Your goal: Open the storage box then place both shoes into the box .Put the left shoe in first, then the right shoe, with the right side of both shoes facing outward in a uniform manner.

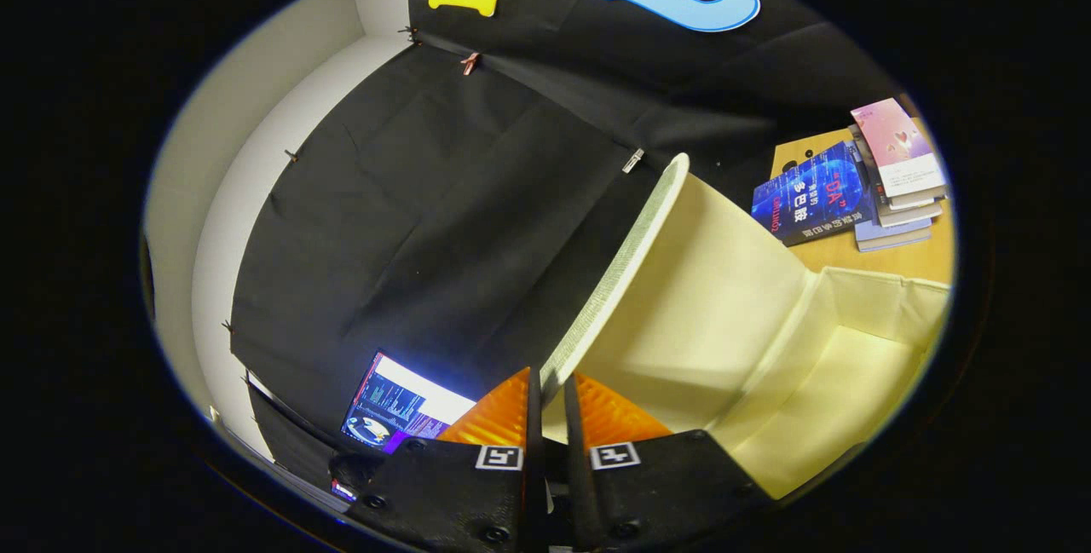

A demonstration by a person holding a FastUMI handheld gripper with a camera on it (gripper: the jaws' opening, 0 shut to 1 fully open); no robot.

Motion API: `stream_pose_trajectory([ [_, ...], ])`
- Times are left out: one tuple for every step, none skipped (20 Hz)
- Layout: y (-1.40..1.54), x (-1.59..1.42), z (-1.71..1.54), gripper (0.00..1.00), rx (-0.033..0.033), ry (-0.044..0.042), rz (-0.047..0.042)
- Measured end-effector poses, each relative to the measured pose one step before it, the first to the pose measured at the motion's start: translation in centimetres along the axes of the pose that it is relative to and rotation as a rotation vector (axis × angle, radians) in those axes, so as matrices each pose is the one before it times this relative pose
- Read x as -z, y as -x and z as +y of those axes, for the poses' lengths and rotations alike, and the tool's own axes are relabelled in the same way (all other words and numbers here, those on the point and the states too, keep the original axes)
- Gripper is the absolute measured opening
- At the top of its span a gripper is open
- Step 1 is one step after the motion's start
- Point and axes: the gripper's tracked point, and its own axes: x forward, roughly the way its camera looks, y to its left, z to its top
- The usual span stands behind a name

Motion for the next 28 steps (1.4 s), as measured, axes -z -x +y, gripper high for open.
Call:
stream_pose_trajectory([
  [-0.027,0.132,-0.308,0.15,0.01482,0.00793,0.00508],
  [-0.129,0.141,-0.478,0.21,0.01443,0.01204,0.00706],
  [0.047,0.089,-0.165,0.29,0.00717,0.00268,0.00414],
  [0.156,0.052,-0.090,0.36,0.00439,0.00202,0.00401],
  [0.183,-0.063,-0.205,0.47,0.00535,0.00320,0.00119],
  [0.278,-0.132,-0.035,0.53,0.00531,0.00829,-0.00517],
  [0.300,-0.207,-0.222,0.70,0.00942,0.01174,-0.01104],
  [0.510,-0.162,-0.139,0.88,0.00605,0.01140,-0.01229],
  [0.539,-0.306,-0.118,0.90,0.01106,0.01204,-0.01434],
  [0.718,-0.315,-0.286,0.91,0.01638,0.01121,-0.01397],
  [0.862,-0.370,-0.315,0.94,0.01872,0.00942,-0.01548],
  [1.113,-0.447,-0.397,0.95,0.02124,0.00989,-0.01909],
  [1.055,-0.510,-0.584,0.95,0.02779,0.01150,-0.01850],
  [1.385,0.314,-0.573,0.95,0.03330,0.01315,-0.01426],
  [1.180,-0.242,-0.864,0.95,0.04085,0.01865,-0.01128],
  [1.500,-0.141,-1.294,0.96,0.04768,0.02285,-0.00714],
  [1.284,-0.133,-1.399,0.96,0.04842,0.02192,-0.00277],
  [1.291,0.221,-1.470,0.96,0.05216,0.01764,0.00225],
  [1.089,0.303,-1.676,0.96,0.05561,0.01415,0.00956],
  [1.292,0.438,-1.699,0.96,0.05236,0.00805,0.00988],
  [1.122,0.368,-1.867,0.96,0.05081,0.00747,0.00838],
  [0.962,0.217,-2.003,0.96,0.05145,0.00718,-0.00220],
  [0.705,0.302,-1.905,0.96,0.05055,0.01329,-0.00339],
  [0.594,0.815,-2.293,0.96,0.06137,0.01905,0.00864],
  [0.408,0.983,-2.467,0.96,0.06365,0.02000,0.01932],
  [0.563,1.101,-2.259,0.96,0.05505,0.01894,0.02378],
  [0.103,1.163,-1.840,0.96,0.04805,0.01945,0.02941],
  [-0.208,1.417,-1.916,0.96,0.04726,0.02847,0.03211],
])
